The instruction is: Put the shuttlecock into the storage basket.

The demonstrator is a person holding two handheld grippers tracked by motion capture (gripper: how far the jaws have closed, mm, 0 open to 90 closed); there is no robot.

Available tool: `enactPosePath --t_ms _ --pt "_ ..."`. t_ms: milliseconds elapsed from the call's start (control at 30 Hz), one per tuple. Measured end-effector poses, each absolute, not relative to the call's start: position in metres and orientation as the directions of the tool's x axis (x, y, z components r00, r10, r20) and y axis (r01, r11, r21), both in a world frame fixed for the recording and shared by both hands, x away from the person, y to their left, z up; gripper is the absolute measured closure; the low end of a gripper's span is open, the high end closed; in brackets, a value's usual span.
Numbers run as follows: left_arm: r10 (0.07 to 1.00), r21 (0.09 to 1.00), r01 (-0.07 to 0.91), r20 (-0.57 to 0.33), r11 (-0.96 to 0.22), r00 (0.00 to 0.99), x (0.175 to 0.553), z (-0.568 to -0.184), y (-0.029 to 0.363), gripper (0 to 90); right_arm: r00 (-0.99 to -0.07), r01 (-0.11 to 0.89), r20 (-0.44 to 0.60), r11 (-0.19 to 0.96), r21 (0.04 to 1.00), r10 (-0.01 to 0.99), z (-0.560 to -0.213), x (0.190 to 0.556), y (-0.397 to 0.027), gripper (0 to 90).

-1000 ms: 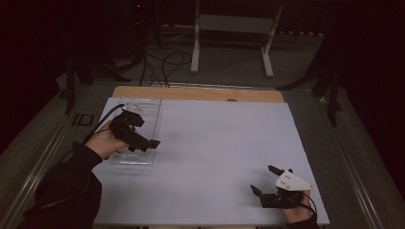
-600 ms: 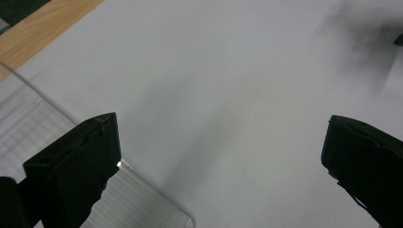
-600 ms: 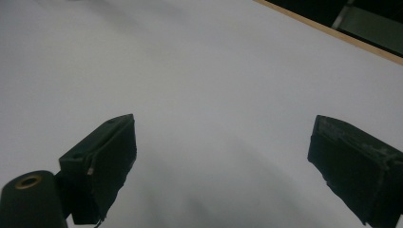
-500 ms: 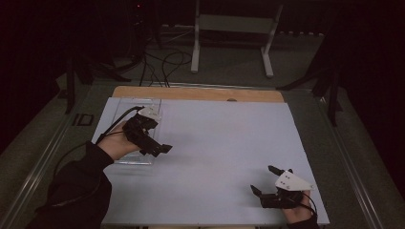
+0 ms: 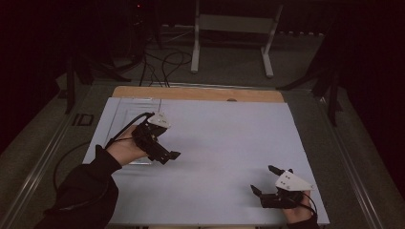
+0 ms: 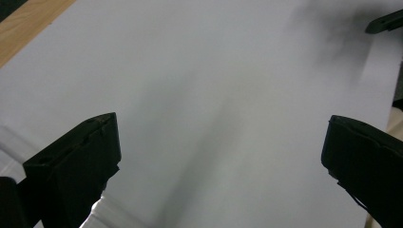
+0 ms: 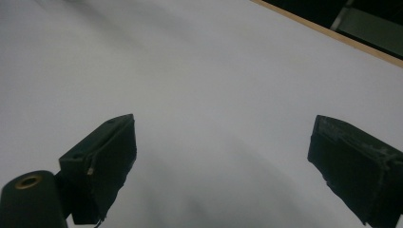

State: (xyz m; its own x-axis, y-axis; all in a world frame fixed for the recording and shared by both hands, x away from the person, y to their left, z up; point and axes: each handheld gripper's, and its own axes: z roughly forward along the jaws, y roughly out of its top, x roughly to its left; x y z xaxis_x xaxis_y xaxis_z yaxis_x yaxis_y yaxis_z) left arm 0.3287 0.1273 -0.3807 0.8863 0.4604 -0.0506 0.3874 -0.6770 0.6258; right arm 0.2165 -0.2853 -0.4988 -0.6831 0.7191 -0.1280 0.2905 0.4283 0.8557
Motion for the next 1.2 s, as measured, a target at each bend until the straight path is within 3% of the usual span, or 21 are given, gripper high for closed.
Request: enactPosePath --t_ms 1200 --pt "0.344 0.616 0.321 -0.085 -0.719 0.935 0.301 -0.436 0.1 0.1 -0.686 0.295 -0.124 0.43 0.854 0.717 -0.499 0.217 -0.285 9.0"
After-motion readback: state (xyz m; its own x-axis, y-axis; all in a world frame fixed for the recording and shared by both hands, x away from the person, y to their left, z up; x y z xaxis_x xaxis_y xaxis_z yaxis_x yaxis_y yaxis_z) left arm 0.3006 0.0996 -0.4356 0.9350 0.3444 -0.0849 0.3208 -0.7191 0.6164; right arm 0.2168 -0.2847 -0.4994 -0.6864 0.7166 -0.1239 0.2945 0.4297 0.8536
